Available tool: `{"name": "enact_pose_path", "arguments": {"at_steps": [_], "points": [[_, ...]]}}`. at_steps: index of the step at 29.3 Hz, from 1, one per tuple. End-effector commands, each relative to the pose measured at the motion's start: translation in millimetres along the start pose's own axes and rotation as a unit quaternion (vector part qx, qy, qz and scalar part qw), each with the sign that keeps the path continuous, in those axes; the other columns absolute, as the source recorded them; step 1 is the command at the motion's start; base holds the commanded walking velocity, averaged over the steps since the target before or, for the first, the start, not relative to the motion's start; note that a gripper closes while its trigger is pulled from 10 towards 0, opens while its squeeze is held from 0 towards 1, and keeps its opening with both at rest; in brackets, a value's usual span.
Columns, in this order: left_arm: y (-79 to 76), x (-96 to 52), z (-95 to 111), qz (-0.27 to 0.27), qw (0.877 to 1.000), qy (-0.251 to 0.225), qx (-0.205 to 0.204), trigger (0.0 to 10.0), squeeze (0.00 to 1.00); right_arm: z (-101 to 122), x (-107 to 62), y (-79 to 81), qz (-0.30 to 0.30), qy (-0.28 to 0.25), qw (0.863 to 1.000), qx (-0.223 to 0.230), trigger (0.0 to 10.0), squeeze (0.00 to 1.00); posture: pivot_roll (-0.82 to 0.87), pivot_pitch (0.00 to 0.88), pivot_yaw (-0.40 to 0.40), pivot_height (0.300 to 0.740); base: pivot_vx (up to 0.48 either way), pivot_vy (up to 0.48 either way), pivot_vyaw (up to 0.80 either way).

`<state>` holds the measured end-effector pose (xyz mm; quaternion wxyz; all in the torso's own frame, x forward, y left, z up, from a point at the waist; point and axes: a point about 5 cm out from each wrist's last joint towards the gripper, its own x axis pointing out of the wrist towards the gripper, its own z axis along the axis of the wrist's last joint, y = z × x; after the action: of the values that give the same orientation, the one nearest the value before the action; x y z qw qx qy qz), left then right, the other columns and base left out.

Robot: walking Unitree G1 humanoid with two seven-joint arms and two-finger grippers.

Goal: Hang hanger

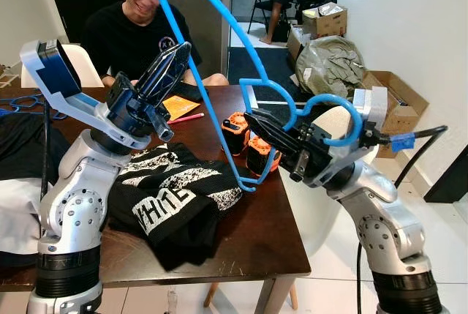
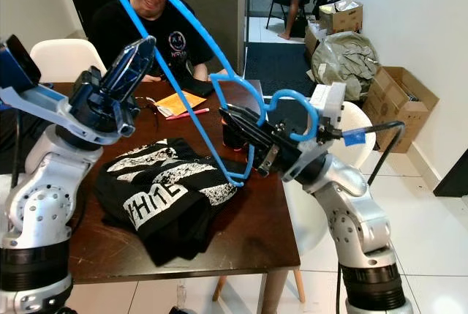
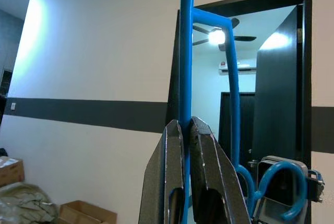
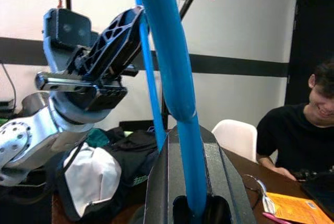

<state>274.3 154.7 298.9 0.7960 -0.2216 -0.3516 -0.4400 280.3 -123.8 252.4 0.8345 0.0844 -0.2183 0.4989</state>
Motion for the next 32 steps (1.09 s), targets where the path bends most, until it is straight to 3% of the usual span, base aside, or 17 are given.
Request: {"name": "enact_pose_path", "arguments": {"at_steps": [1, 2, 3, 4, 5, 6, 11, 13, 17, 19, 22, 24, 26, 27, 28, 30, 32], "points": [[-5.6, -1.0, -4, -0.015, 1.0, -0.001, -0.019, 0.0, 0.0, 6, -3.7, -9.6, -0.04, -0.021, 0.999, -0.01, 0.0, 0.0, -0.01, 0.0, -0.012, 0.74, 0.0, 0.0, 0.0], [-6.6, -1.2, -6, -0.019, 1.0, 0.003, -0.025, 3.5, 0.0, 6, -3.7, -10.1, -0.041, -0.02, 0.999, -0.011, 0.0, 0.0, -0.01, 0.0, -0.012, 0.74, 0.0, 0.0, 0.0], [-8.2, -1.4, -8, -0.026, 0.999, 0.006, -0.035, 5.8, 0.0, 6, -3.7, -10.4, -0.042, -0.02, 0.999, -0.012, 0.0, 0.0, -0.01, 0.0, -0.012, 0.74, 0.0, 0.0, 0.0], [-8.2, -1.4, -8, -0.026, 0.999, 0.006, -0.035, 5.8, 0.0, 6, -3.7, -10.4, -0.042, -0.02, 0.999, -0.012, 0.0, 0.0, -0.01, 0.0, -0.012, 0.74, 0.0, 0.0, 0.0], [-12.0, -2.7, -10, -0.042, 0.998, 0.012, -0.054, 10.0, 0.35, 5, -3.6, -10.5, -0.04, -0.017, 0.999, -0.014, 0.0, 0.0, -0.01, 0.0, -0.013, 0.74, 0.0, 0.0, 0.0], [-18.2, -4.4, -13, -0.066, 0.995, 0.02, -0.075, 10.0, 1.0, 5, -3.8, -10.4, -0.037, -0.014, 0.999, -0.014, 0.0, 0.0, -0.01, 0.0, -0.013, 0.74, 0.0, 0.0, 0.0], [-35.4, -13.9, -17, -0.131, 0.984, 0.043, -0.115, 10.0, 1.0, 3, -9.9, -9.9, -0.019, 0.002, 1.0, -0.015, 0.0, 0.0, -0.01, 0.0, -0.017, 0.74, 0.0, 0.0, 0.0], [-41.1, -25.6, -20, -0.152, 0.978, 0.068, -0.125, 10.0, 1.0, 2, -24.7, -10.2, 0.006, 0.028, 0.999, -0.017, 0.0, 0.0, 0.0, 0.0, -0.022, 0.74, 0.0, 0.0, 0.0], [-36.2, -35.5, -20, -0.131, 0.981, 0.089, -0.112, 10.0, 1.0, 5, -39.6, -17.2, 0.002, 0.045, 0.999, -0.023, 0.0, 0.0, 0.0, 0.0, -0.024, 0.74, 0.0, 0.0, 0.0], [-10.8, -45.3, -18, -0.032, 0.993, 0.106, -0.048, 10.0, 1.0, 5, -52.3, -43.5, -0.092, 0.074, 0.991, -0.058, 0.0, 0.0, 0.0, 0.0, -0.024, 0.74, 0.0, 0.0, 0.0], [5.1, -50.2, -15, 0.034, 0.993, 0.109, -0.02, 10.0, 1.0, 2, -56.4, -55.7, -0.146, 0.085, 0.983, -0.069, 0.0, 0.0, 0.0, 0.0, -0.021, 0.74, 0.0, 0.0, 0.0], [14.7, -53.5, -13, 0.074, 0.991, 0.109, -0.004, 10.0, 1.0, 0, -58.6, -62.6, -0.179, 0.091, 0.977, -0.074, 0.0, 0.0, 0.0, 0.0, -0.021, 0.74, 0.0, 0.0, 0.0], [34.6, -60.1, -10, 0.177, 0.977, 0.111, 0.045, 10.0, 1.0, -10, -60.4, -71.4, -0.251, 0.091, 0.961, -0.071, 0.0, 0.0, 0.0, 0.0, -0.021, 0.74, 0.0, 0.0, 0.0], [39.3, -62.1, -10, 0.205, 0.97, 0.111, 0.062, 10.0, 0.71, -13, -60.9, -73.3, -0.272, 0.088, 0.956, -0.069, 0.0, 0.0, 0.0, 0.0, -0.021, 0.74, 0.0, 0.0, 0.0], [39.3, -62.1, -10, 0.205, 0.97, 0.111, 0.062, 10.0, 0.71, -13, -60.9, -73.3, -0.272, 0.088, 0.956, -0.069, 0.0, 0.0, 0.0, 0.0, -0.021, 0.74, 0.0, 0.0, 0.0], [37.6, -64.6, -16, 0.215, 0.964, 0.133, 0.086, 10.0, 0.0, -18, -61.7, -78.5, -0.31, 0.08, 0.945, -0.058, 0.0, 0.0, 0.01, 0.0, -0.025, 0.74, 0.0, 0.0, 0.0], [35.9, -65.2, -19, 0.213, 0.962, 0.142, 0.093, 10.0, 0.0, -20, -61.8, -80.6, -0.322, 0.077, 0.942, -0.055, 0.0, 0.0, 0.01, 0.0, -0.025, 0.74, 0.0, 0.0, 0.0]]}}
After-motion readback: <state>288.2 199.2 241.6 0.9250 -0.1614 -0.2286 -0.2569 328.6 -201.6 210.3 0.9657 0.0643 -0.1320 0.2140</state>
